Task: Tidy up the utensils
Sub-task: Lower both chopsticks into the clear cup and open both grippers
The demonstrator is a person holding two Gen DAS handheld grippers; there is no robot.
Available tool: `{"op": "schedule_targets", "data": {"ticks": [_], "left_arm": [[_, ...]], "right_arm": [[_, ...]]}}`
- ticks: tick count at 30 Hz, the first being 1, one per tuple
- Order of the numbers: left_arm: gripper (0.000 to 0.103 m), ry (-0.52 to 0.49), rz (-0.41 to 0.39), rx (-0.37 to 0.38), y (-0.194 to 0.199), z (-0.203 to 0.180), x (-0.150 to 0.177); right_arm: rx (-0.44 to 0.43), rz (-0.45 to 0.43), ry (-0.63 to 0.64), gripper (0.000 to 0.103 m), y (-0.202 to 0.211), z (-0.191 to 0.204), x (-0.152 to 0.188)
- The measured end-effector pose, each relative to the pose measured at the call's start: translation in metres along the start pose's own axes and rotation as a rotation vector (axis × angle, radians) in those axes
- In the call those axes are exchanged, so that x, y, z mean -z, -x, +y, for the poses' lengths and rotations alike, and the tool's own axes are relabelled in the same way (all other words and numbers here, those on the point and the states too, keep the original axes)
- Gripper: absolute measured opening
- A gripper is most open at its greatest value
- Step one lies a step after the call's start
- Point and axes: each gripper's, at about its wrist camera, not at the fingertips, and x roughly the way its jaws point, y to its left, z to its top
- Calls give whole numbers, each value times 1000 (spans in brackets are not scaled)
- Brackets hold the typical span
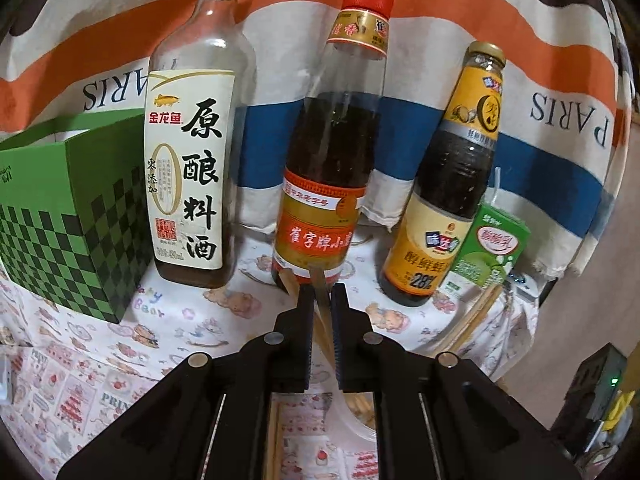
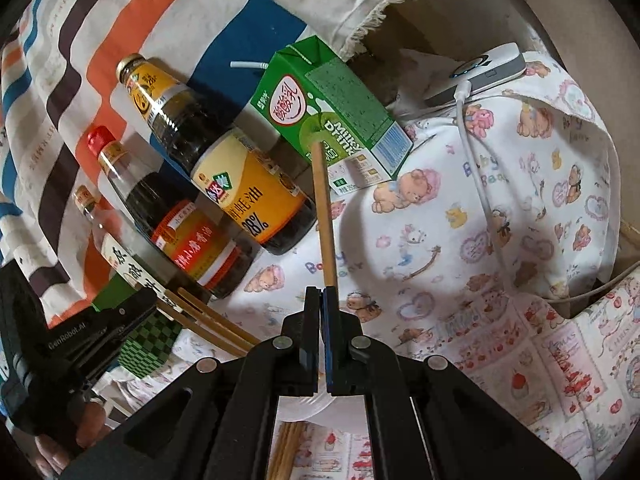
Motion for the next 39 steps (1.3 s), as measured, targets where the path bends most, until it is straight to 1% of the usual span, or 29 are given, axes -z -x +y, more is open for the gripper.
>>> {"op": "schedule_targets", "data": {"ticks": [3,7,9,10,11,12,13,14,15,16,17,19,21,22,24,26,30,32,36,39], "left_arm": [[9,-17,-7,-3,-4,3,1],[12,-52,2,-29,-7,7,0],[14,-72,-11,-34,-3,8,0],[21,-80,-22,-40,-1,8,-2],[26,-87,-37,-46,3,9,-3],[34,-89,-52,-50,8,9,-6],[38,-89,-69,-50,13,11,-8],[40,-90,-86,-47,20,12,-10],[45,-93,-98,-47,25,13,-11],[52,-100,-110,-51,31,15,-12],[56,-109,-121,-59,37,16,-13],[70,-120,-136,-80,48,21,-13],[76,-119,-147,-80,60,31,-11],[78,-116,-149,-77,65,34,-9],[81,-105,-153,-68,75,44,-4],[84,-98,-157,-69,85,53,2],[95,-105,-187,-79,100,70,15],[97,-90,-190,-100,105,82,21],[102,-59,-175,-112,110,101,30],[102,-66,-147,-138,108,110,38]], "right_arm": [[12,-3,-10,2,0,0,1],[18,5,0,3,0,0,2],[25,6,5,8,0,1,2],[26,7,7,10,1,1,2],[20,9,6,12,2,1,1],[15,11,2,14,2,1,1],[15,10,-1,16,4,1,1],[14,5,-3,18,6,0,0],[15,-6,-1,22,10,1,-1],[17,-16,6,23,13,2,-1],[19,-24,14,26,16,4,-2],[18,-40,37,27,23,11,-2],[3,-37,51,29,30,17,-3],[-8,-35,60,31,34,20,-4],[-9,-44,107,41,42,32,-3],[-4,-54,146,45,48,42,2],[-52,6,168,45,44,59,14],[-57,18,195,45,43,67,20],[-53,37,250,46,40,81,32],[-24,79,293,46,37,93,38]]}}
